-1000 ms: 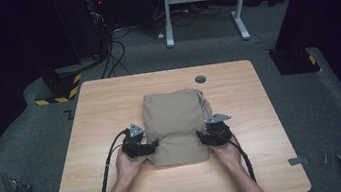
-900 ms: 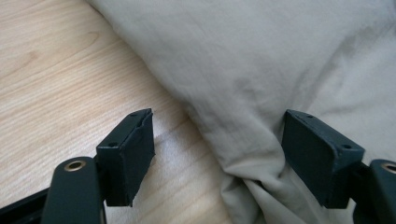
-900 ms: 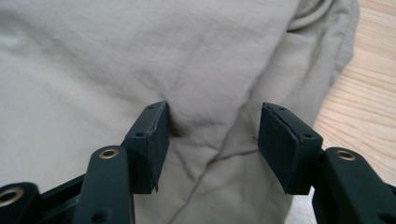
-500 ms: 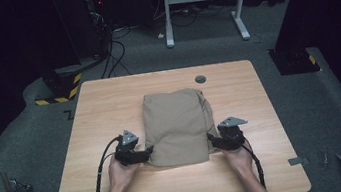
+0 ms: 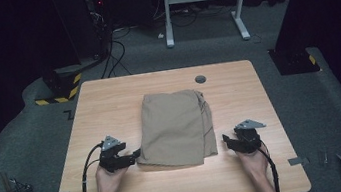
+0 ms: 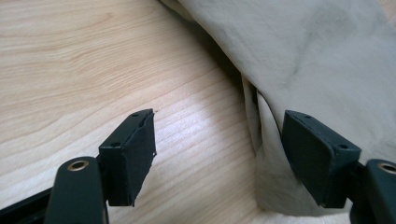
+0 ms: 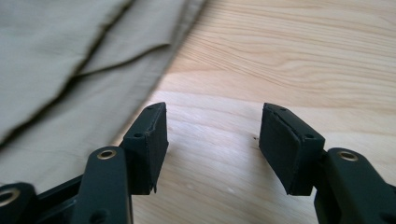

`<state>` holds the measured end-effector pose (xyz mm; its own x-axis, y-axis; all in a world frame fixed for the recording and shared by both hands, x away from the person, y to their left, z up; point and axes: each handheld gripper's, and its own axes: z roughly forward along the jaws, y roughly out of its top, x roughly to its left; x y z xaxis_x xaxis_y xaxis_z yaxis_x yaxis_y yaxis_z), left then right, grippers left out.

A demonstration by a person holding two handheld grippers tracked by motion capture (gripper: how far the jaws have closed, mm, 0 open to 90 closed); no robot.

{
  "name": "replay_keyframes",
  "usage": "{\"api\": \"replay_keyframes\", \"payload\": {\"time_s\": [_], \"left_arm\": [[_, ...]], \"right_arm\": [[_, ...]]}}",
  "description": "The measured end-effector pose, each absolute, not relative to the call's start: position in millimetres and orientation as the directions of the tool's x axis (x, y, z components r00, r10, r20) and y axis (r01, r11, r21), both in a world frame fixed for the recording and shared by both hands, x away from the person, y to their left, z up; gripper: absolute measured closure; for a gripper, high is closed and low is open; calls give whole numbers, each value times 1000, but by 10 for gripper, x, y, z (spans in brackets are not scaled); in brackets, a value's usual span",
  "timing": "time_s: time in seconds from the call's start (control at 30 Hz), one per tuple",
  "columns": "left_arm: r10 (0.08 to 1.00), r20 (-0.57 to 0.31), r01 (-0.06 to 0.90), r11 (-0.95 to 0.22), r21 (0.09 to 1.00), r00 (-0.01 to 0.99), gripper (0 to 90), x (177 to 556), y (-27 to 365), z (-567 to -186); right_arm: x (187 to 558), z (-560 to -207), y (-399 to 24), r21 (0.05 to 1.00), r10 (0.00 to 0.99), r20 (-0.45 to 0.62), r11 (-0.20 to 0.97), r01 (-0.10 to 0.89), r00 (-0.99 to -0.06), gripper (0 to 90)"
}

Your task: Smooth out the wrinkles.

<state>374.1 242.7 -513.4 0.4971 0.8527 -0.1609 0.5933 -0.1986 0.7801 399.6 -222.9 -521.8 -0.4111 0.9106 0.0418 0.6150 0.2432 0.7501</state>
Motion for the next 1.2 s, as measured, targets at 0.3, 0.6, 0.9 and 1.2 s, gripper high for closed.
{"api": "replay_keyframes", "payload": {"time_s": [0.3,0.6,0.9,1.2], "left_arm": [[844,-248,579,-88,811,476,278,3685,2631,-5072],[927,-83,629,-180,756,365,294,3746,2724,-5172],[952,2,629,-204,750,306,291,3756,2758,-5282],[958,2,636,-191,747,286,252,3765,2771,-5285]], "right_arm": [[3966,-5224,-2330,741,928,1,249,624,-371,419],[3967,-5227,-2337,733,935,-24,256,630,-353,385],[3959,-5232,-2410,729,947,-15,231,645,-322,306],[3951,-5233,-2437,727,953,-18,220,650,-302,291]]}}
